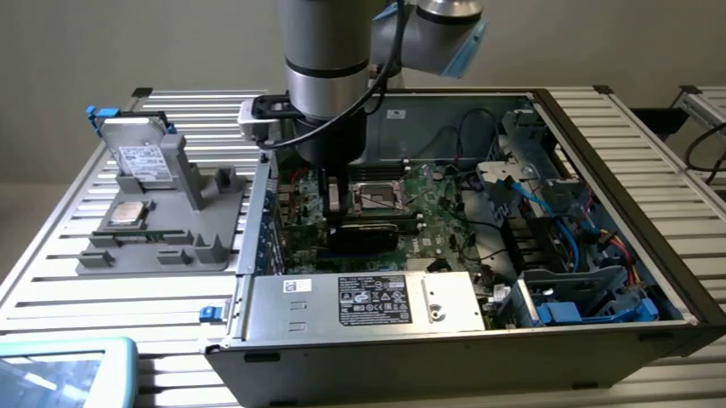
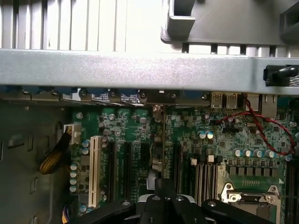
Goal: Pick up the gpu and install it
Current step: 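Press down on the gpu until it lock into place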
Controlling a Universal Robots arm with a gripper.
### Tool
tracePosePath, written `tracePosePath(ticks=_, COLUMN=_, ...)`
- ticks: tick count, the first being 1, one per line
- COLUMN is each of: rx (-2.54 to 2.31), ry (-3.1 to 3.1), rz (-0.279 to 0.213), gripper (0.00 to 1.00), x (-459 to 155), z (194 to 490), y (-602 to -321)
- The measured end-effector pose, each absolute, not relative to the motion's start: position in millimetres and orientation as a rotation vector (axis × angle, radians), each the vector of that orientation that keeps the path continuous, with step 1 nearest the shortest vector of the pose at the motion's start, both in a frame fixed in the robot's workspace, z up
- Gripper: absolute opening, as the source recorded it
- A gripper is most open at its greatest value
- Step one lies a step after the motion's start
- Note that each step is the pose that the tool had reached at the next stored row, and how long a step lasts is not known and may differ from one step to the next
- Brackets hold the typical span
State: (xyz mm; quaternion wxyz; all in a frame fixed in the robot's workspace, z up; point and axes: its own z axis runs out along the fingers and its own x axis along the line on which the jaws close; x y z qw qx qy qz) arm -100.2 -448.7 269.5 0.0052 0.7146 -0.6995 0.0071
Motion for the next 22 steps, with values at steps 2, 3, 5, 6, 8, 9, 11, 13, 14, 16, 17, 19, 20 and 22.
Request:
tracePosePath(ticks=2, rx=2.237, ry=-2.189, rz=0.025, gripper=0.11, x=-100.2, z=267.5, y=-448.8)
tracePosePath(ticks=3, rx=2.237, ry=-2.190, rz=0.025, gripper=0.11, x=-100.2, z=265.9, y=-448.7)
tracePosePath(ticks=5, rx=2.236, ry=-2.189, rz=0.026, gripper=0.11, x=-100.6, z=263.9, y=-448.6)
tracePosePath(ticks=6, rx=2.237, ry=-2.189, rz=0.026, gripper=0.11, x=-100.7, z=263.8, y=-448.6)
tracePosePath(ticks=8, rx=2.238, ry=-2.191, rz=0.024, gripper=0.11, x=-100.9, z=265.8, y=-448.4)
tracePosePath(ticks=9, rx=2.238, ry=-2.192, rz=0.024, gripper=0.11, x=-100.9, z=269.2, y=-448.4)
tracePosePath(ticks=11, rx=2.237, ry=-2.190, rz=0.025, gripper=0.11, x=-98.8, z=279.1, y=-448.5)
tracePosePath(ticks=13, rx=2.237, ry=-2.190, rz=0.025, gripper=0.11, x=-95.1, z=284.2, y=-448.5)
tracePosePath(ticks=14, rx=2.236, ry=-2.189, rz=0.024, gripper=0.11, x=-92.4, z=284.5, y=-448.6)
tracePosePath(ticks=16, rx=2.235, ry=-2.187, rz=0.021, gripper=0.11, x=-86.0, z=284.7, y=-449.0)
tracePosePath(ticks=17, rx=2.234, ry=-2.187, rz=0.019, gripper=0.11, x=-82.5, z=284.6, y=-449.2)
tracePosePath(ticks=19, rx=2.233, ry=-2.186, rz=0.016, gripper=0.11, x=-75.8, z=284.7, y=-449.9)
tracePosePath(ticks=20, rx=2.232, ry=-2.185, rz=0.015, gripper=0.11, x=-73.3, z=284.6, y=-450.3)
tracePosePath(ticks=22, rx=2.231, ry=-2.184, rz=0.010, gripper=0.11, x=-70.1, z=283.8, y=-451.9)
